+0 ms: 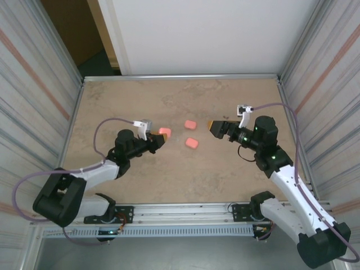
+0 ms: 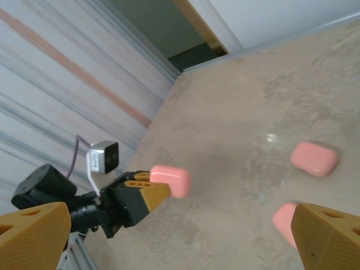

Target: Insert the wireless bluetooth earbuds into the charging case

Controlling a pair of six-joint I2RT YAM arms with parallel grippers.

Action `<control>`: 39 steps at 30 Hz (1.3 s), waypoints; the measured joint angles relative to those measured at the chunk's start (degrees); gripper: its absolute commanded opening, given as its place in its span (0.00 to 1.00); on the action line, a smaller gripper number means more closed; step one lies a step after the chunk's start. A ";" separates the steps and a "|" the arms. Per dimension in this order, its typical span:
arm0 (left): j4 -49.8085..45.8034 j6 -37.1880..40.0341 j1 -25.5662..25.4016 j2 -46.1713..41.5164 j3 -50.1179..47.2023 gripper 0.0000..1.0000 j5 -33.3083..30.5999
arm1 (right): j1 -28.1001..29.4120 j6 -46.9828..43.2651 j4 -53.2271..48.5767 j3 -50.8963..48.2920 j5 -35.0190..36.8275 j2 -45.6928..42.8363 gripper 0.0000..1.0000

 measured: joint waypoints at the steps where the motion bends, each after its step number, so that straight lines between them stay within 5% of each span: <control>1: -0.24 -0.68 0.46 1.27 0.00 0.00 0.04 | 0.00 -0.04 -0.83 0.00 0.48 -0.44 1.00; 29: -6.56 -7.39 1.16 27.93 16.52 0.00 3.13 | -3.45 -2.89 -8.96 -2.45 5.31 -3.91 1.00; 39: -8.44 -7.30 1.05 29.24 17.81 0.23 2.80 | -4.50 -2.97 -8.92 -3.39 4.68 -3.78 1.00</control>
